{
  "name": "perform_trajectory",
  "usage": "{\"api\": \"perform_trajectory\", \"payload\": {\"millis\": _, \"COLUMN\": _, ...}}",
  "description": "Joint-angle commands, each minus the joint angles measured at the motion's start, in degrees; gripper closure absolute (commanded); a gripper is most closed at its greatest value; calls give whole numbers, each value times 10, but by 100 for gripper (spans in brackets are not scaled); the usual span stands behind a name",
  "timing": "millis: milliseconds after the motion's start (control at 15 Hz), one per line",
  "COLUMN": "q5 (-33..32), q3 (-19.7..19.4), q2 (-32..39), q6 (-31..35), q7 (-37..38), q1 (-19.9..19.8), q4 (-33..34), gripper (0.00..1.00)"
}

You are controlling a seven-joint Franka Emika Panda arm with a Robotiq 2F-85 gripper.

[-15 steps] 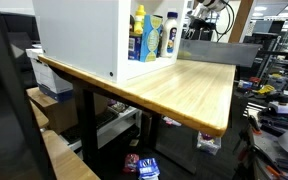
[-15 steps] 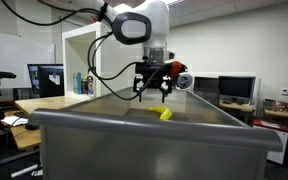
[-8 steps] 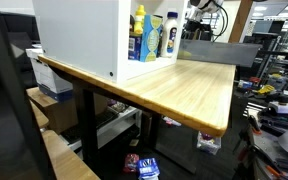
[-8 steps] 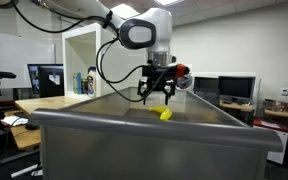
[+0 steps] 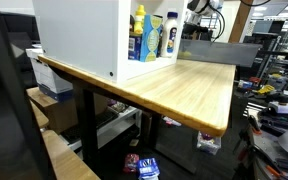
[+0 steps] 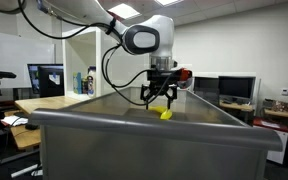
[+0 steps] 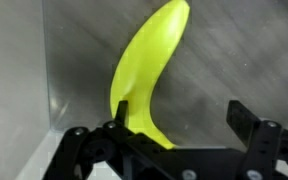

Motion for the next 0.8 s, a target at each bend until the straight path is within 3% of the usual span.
{"api": "perform_trajectory", "payload": {"millis": 0, "q5": -17, "q3": 15, "q2": 16, "q6": 2, "q7": -22, "q1": -16, "q4": 21, "gripper": 0}}
{"api": "perform_trajectory", "payload": {"millis": 733, "q5": -50, "q3": 18, "q2": 38, "q6": 1, "q7": -4, "q1": -14, "q4": 41, "gripper": 0}}
